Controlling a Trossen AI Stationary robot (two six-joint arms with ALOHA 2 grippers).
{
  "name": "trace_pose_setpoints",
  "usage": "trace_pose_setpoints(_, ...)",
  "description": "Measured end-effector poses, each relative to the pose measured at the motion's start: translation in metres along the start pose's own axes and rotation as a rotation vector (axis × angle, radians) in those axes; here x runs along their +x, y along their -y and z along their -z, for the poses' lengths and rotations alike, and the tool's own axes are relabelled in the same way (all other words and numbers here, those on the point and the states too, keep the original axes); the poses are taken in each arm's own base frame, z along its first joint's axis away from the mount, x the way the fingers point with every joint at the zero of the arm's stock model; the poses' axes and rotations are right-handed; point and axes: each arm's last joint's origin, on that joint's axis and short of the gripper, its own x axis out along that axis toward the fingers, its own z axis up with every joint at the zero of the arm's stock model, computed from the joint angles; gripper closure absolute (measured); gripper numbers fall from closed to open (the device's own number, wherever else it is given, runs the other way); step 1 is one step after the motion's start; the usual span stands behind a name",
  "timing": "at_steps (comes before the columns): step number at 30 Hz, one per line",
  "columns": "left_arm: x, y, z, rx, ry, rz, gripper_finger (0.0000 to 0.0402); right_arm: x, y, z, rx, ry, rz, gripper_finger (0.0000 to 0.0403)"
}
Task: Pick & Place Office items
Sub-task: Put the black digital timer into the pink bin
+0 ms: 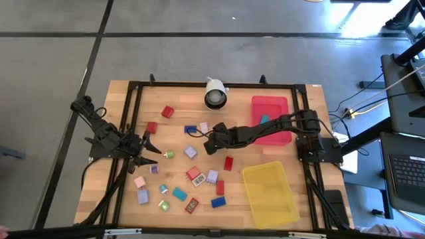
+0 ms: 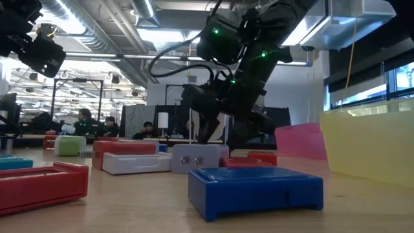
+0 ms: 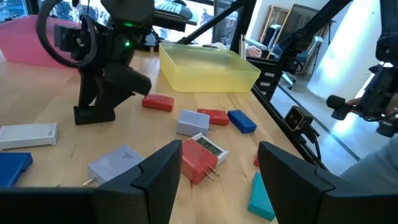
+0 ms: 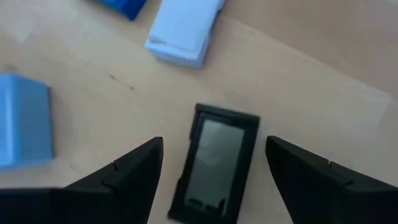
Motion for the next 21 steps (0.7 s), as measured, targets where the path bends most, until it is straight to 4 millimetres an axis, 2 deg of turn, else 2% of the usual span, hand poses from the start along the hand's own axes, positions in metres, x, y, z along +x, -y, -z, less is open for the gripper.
trace_pose_setpoints(7, 0.0, 0.0, -0.0001, 0.0, 0.001, 0.0, 0.0193, 0.0021, 0.0011, 0.0012, -0.073, 0.004, 0.017, 0.0155)
trace_pose_setpoints(16, 0.0, 0.0, -0.0001, 0.0, 0.001, 0.0, 0.0193, 0.002, 0.0027, 0.0022, -0.09, -0.006, 0.033, 0.026)
trace_pose_setpoints(21, 0.0, 0.0, -0.0001, 0.0, 0.0, 0.0, 0.0193, 0.0012, 0.0027, 0.0013, -0.042, -0.027, 0.019, 0.0265)
